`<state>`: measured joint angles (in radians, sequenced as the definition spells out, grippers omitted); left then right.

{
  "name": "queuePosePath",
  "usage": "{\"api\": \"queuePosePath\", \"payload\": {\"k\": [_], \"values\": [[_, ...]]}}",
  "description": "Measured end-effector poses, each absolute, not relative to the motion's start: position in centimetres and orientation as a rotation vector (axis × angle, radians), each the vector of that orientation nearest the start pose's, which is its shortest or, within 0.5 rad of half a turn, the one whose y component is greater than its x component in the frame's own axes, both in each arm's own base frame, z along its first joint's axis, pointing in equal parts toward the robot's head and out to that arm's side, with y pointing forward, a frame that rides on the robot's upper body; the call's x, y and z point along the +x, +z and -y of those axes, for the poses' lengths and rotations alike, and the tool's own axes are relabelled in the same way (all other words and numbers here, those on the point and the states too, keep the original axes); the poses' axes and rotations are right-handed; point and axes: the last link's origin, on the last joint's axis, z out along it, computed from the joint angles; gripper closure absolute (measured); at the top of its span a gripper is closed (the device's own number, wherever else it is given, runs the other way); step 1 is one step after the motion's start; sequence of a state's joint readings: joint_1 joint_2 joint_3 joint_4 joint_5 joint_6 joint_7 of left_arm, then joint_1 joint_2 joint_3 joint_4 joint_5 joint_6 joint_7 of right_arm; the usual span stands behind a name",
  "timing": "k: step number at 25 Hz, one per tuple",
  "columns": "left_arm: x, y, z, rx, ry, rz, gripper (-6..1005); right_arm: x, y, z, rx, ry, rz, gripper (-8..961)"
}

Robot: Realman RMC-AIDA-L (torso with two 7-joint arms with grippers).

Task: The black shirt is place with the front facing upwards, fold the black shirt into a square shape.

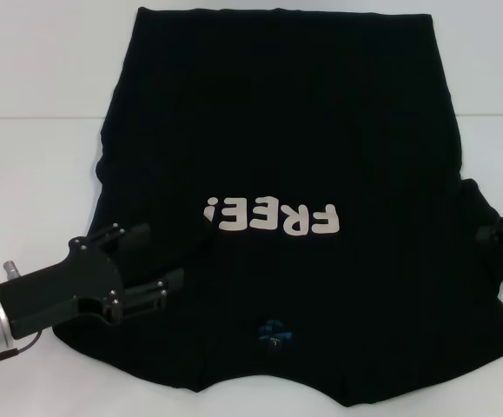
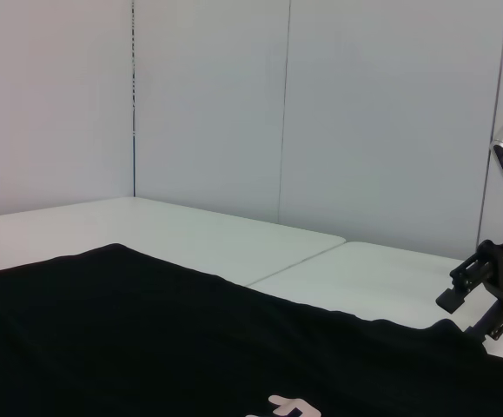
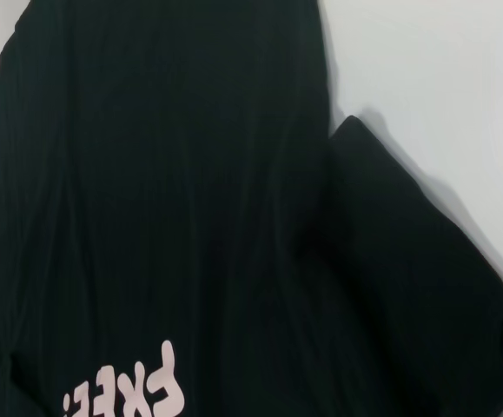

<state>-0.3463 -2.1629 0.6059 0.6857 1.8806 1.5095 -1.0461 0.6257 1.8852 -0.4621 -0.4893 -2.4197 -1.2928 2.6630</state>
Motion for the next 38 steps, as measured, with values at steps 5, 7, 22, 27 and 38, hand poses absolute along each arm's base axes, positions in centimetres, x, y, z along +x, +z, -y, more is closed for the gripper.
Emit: {"api": "queuePosePath", "payload": {"k": [5,7,22,27,38], "values": [[-29.9,-0.6,-29.1,-2.470,-0.733,0.442,150,34.7,6.2,-36.4,-1.655,0.484,-2.197,251],[-29.9,-0.6,-29.1,-2.470,-0.733,0.442,150,34.8,6.3,-36.4,-1.649,0.483,-2.199,252],[-30.3,0.0,-29.1,-2.438,-0.739,0.453,150,35.8,6.9,-35.6,-1.605,0.467,-2.226,530],[-30.5,0.4,-29.2,-2.413,-0.741,0.463,150,35.8,6.6,-35.6,-1.605,0.429,-2.236,600],[-30.7,0.6,-29.3,-2.389,-0.747,0.473,149,35.3,6.6,-36.1,-1.624,0.378,-2.203,720]]}}
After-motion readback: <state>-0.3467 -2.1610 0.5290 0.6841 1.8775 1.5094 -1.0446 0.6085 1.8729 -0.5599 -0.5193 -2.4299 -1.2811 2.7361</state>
